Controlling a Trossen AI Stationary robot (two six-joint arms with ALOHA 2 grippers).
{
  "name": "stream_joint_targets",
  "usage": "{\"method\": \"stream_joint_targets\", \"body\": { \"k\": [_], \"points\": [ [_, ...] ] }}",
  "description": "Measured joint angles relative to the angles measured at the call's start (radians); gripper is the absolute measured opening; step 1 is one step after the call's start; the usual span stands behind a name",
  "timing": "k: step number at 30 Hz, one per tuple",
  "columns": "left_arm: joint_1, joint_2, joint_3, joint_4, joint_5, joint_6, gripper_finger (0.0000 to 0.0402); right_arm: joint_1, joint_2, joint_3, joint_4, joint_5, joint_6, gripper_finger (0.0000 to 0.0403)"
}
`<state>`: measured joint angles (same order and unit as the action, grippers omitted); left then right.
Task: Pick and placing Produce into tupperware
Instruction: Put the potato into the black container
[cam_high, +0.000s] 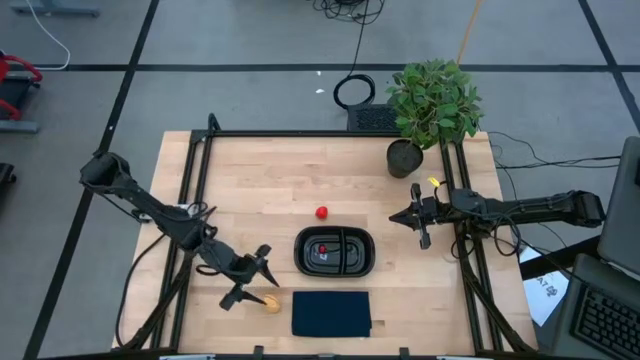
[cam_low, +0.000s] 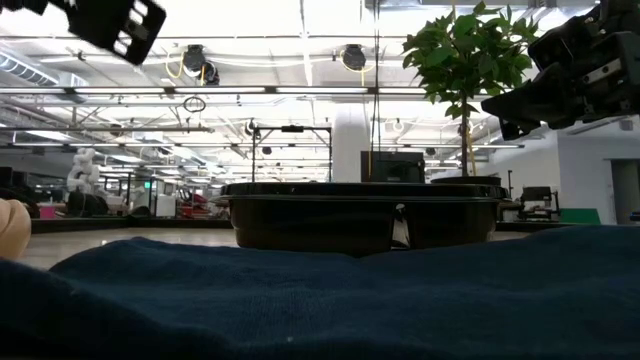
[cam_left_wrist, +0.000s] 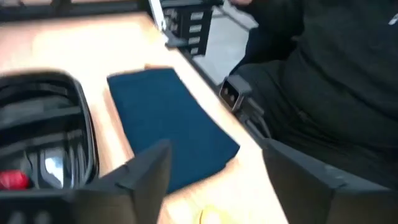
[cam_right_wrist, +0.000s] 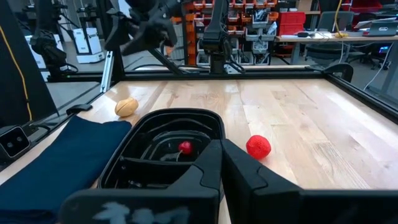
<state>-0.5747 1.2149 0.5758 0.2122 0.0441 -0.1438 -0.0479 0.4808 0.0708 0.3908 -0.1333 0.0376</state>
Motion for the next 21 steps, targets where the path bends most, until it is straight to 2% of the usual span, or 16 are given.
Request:
{"method": "stream_joint_targets", "body": {
  "k": [4,8,21],
  "points": [
    [0.0,0.05,0.003,-0.017,-0.013,-0.027,0.0317,0.0,0.0,0.0,-0.001,0.0,0.0,0.0],
    [0.0,0.093,0.003,-0.031,-0.018,-0.052,0.0346,0.0,0.0,0.0,-0.003,0.0,0.0,0.0],
    [-0.016,0.19,0.003,-0.06,-0.044,-0.151,0.0357,0.0,0.0,0.0,-0.009,0.0,0.003,0.0]
  ]
}}
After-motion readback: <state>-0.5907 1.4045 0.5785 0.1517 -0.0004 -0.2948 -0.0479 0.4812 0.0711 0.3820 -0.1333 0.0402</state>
